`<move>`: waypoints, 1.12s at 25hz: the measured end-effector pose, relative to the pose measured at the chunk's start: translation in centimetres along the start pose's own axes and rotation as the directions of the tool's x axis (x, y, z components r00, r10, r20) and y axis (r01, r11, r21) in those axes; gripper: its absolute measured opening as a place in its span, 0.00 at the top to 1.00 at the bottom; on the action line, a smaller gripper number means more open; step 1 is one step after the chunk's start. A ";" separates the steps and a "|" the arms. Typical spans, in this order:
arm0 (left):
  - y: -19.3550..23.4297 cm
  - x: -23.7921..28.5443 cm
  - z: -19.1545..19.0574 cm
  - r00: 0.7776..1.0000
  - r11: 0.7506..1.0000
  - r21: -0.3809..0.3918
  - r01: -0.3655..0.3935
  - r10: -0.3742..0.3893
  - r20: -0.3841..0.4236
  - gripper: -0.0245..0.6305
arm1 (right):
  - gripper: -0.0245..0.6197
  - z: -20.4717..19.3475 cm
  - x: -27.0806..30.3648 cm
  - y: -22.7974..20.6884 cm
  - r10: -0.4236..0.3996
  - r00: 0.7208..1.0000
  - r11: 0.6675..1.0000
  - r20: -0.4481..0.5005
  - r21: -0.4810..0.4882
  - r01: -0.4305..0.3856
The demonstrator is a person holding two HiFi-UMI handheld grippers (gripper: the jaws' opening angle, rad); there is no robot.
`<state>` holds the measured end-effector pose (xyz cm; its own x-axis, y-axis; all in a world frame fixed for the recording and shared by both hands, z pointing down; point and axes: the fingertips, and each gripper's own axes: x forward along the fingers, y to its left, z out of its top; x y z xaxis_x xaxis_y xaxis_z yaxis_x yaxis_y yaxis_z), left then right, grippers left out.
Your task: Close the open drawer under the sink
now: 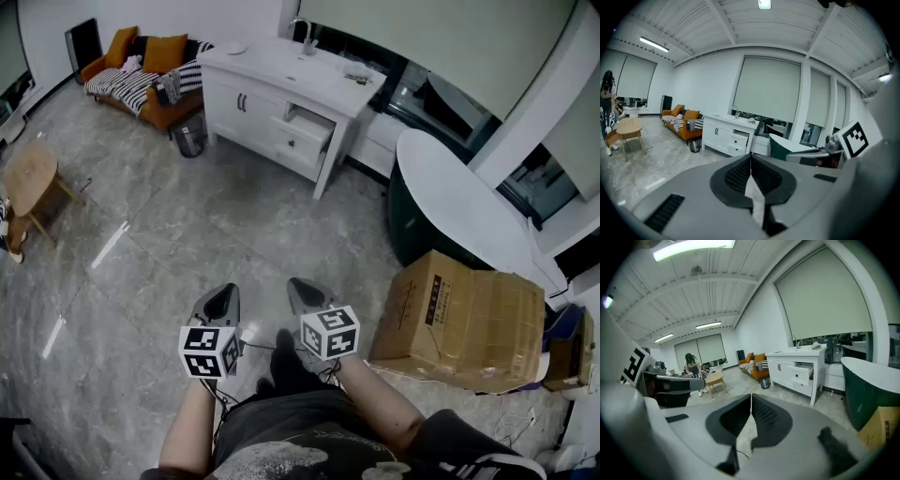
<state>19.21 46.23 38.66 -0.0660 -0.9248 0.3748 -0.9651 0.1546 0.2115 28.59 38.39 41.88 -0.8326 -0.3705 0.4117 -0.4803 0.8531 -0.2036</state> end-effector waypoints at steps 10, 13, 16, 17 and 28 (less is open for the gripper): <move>0.5 -0.6 -0.1 1.000 1.000 0.001 0.001 -0.001 0.008 0.94 | 0.92 -0.1 0.2 0.8 0.011 1.000 1.000 -0.006 -0.026 -0.011; 0.6 -0.8 0.0 1.000 1.000 0.007 -0.010 0.010 0.016 0.94 | 0.92 0.1 0.1 1.0 0.026 1.000 1.000 0.010 -0.010 -0.026; 0.7 -1.4 -0.1 1.000 1.000 -0.009 -0.002 0.002 0.022 0.94 | 0.92 0.4 -0.3 1.4 0.041 0.998 0.998 0.050 0.047 -0.044; 0.7 -1.5 -0.2 1.000 1.000 -0.017 0.008 -0.008 0.024 0.94 | 0.92 0.3 -0.4 1.3 0.038 0.998 0.997 0.055 0.061 -0.041; 3.9 2.3 0.1 1.000 0.999 -0.046 -0.027 0.027 0.008 0.94 | 0.92 -0.8 4.2 -3.0 -0.012 1.000 0.994 0.006 0.107 0.011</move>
<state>15.25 44.67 40.29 -0.0940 -0.9229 0.3734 -0.9503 0.1950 0.2427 26.79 34.55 44.90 -0.8285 -0.3829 0.4087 -0.5164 0.8047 -0.2930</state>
